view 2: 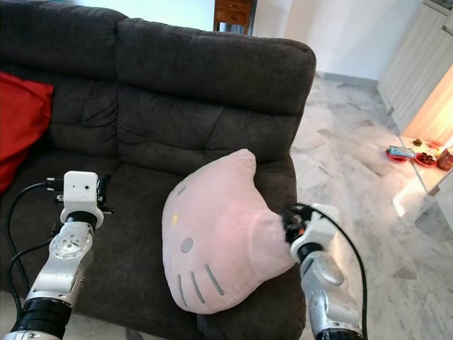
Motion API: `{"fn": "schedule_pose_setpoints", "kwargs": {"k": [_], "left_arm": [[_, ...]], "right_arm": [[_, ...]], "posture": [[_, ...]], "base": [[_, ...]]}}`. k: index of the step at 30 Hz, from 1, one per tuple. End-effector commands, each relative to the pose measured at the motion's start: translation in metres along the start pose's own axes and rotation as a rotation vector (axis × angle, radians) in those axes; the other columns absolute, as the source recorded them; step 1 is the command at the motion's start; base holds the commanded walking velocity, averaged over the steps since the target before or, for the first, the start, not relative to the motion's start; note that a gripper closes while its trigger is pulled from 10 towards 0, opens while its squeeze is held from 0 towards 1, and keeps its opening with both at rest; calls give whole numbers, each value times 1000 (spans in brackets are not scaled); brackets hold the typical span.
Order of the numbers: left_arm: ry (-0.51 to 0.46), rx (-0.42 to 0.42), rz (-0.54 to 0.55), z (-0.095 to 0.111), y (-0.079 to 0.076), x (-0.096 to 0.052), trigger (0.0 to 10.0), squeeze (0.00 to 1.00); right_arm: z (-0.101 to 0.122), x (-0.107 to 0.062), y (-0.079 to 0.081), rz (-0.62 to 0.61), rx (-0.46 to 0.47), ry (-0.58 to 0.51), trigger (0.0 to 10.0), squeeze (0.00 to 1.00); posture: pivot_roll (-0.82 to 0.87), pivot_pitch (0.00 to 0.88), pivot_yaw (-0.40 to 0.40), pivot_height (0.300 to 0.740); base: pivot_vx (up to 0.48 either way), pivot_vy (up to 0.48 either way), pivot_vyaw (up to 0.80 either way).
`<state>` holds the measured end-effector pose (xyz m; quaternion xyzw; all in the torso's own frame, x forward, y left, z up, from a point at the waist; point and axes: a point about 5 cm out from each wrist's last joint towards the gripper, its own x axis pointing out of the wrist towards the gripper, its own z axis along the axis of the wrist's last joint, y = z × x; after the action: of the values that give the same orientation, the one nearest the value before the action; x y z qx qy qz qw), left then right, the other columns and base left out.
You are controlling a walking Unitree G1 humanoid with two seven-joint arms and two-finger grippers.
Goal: Move the pillow to the sofa from floor
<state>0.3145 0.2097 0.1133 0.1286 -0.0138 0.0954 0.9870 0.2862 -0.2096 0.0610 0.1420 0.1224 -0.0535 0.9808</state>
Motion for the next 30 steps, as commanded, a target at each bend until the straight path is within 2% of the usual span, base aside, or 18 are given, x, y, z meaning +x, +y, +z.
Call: {"fn": "schedule_pose_setpoints", "kwargs": {"k": [1,5,7,9,15,18,24,30], "left_arm": [[-15,20,-14,1,-2,-1,10000,0],[-36,29,-29,1,-4,-3,10000,0],[-68,32,-48,2,-8,-7,10000,0],[-74,31,-52,2,-9,-8,10000,0],[-132,10,-43,2,-13,-20,10000,0],[-130,24,-43,-2,-13,-23,10000,0],[-133,47,-13,-3,-10,-22,10000,0],[-151,54,-11,-2,-11,-20,10000,0]], "right_arm": [[2,0,-10,-50,10,-20,10000,0],[1,-2,-14,-65,-18,-49,10000,0],[1,-5,-11,-38,4,-114,10000,0],[1,-5,-10,-34,7,-126,10000,0],[-13,-19,8,41,-88,-191,10000,0],[-16,-22,11,55,-120,-211,10000,0],[-8,-22,15,78,-99,-265,10000,0],[-4,-19,16,70,-118,-293,10000,0]], "posture": [[86,0,-94,740],[85,0,-92,740],[85,0,-88,740],[84,0,-88,740],[88,0,-85,740],[88,0,-78,740],[84,0,-77,740],[80,0,-73,740]], "base": [[0,0,0],[0,0,0],[0,0,0],[0,0,0],[0,0,0],[0,0,0],[0,0,0],[0,0,0]]}}
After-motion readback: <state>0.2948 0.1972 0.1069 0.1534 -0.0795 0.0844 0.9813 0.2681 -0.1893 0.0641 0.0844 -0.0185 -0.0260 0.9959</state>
